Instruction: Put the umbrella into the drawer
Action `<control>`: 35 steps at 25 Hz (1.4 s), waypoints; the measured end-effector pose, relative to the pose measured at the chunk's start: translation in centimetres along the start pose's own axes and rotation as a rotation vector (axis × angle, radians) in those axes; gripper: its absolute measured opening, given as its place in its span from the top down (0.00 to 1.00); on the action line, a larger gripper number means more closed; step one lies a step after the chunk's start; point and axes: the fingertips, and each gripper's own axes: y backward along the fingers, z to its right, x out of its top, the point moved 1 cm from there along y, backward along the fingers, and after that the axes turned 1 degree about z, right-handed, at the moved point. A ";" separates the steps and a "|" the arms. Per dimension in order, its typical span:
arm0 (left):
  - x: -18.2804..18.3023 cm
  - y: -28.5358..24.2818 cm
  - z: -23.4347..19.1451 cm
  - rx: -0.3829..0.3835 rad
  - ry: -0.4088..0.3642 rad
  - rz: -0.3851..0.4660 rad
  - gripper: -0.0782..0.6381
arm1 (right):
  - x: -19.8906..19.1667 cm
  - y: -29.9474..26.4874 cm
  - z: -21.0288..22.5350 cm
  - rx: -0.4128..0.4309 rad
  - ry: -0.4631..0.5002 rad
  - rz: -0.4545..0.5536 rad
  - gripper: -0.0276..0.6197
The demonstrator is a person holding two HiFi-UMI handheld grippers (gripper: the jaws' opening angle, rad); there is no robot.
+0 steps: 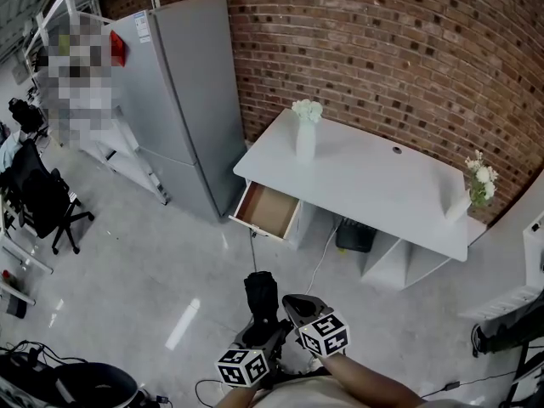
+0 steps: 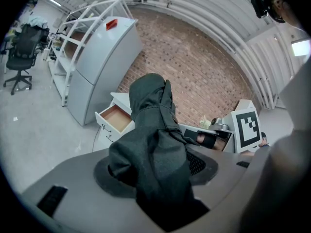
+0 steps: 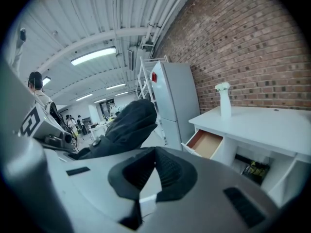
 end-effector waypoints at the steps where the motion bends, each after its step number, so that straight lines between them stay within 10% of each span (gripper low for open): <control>1: 0.0 0.1 -0.1 -0.001 0.001 0.001 0.54 | 0.0 0.0 -0.2 0.000 0.002 -0.002 0.93; 35: -0.6 3.3 -4.3 -0.063 0.058 -0.004 0.53 | -2.2 -3.1 -4.9 -0.017 0.004 -0.068 0.93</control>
